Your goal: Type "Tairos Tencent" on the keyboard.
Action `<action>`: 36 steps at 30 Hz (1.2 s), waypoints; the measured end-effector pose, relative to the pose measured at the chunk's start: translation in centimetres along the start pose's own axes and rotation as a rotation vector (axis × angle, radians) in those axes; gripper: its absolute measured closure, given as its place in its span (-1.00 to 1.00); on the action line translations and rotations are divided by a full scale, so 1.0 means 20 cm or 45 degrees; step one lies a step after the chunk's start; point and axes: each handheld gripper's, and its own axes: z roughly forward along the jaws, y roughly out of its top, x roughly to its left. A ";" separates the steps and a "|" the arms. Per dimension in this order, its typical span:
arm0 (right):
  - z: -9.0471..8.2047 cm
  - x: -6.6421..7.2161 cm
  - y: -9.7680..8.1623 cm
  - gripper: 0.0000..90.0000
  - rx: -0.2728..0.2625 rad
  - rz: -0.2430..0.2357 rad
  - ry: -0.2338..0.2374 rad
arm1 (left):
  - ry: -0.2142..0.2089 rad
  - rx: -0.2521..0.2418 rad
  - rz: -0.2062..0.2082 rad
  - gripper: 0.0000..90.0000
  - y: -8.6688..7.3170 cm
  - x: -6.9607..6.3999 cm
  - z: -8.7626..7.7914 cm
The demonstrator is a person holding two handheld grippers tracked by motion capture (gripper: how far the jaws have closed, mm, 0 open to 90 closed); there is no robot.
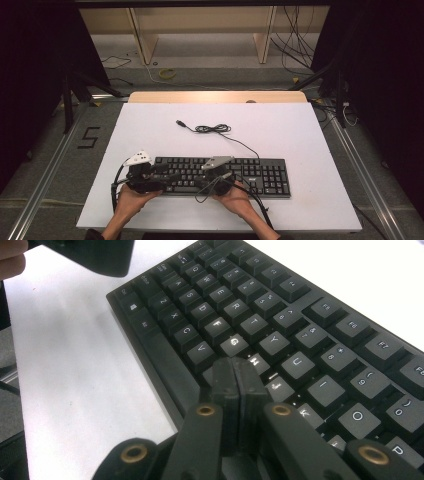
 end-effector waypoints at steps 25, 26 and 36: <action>0.03 -0.01 -0.01 1.00 0.050 -0.020 -0.013 | -0.004 -0.019 0.044 -0.29 -0.04 -0.03 0.00; 0.03 -0.01 -0.01 1.00 0.050 -0.021 -0.015 | -0.003 -0.019 0.045 -0.29 -0.04 -0.03 0.00; 0.02 -0.01 -0.01 1.00 0.033 0.007 -0.006 | 0.000 -0.010 0.050 -0.29 -0.04 -0.02 0.00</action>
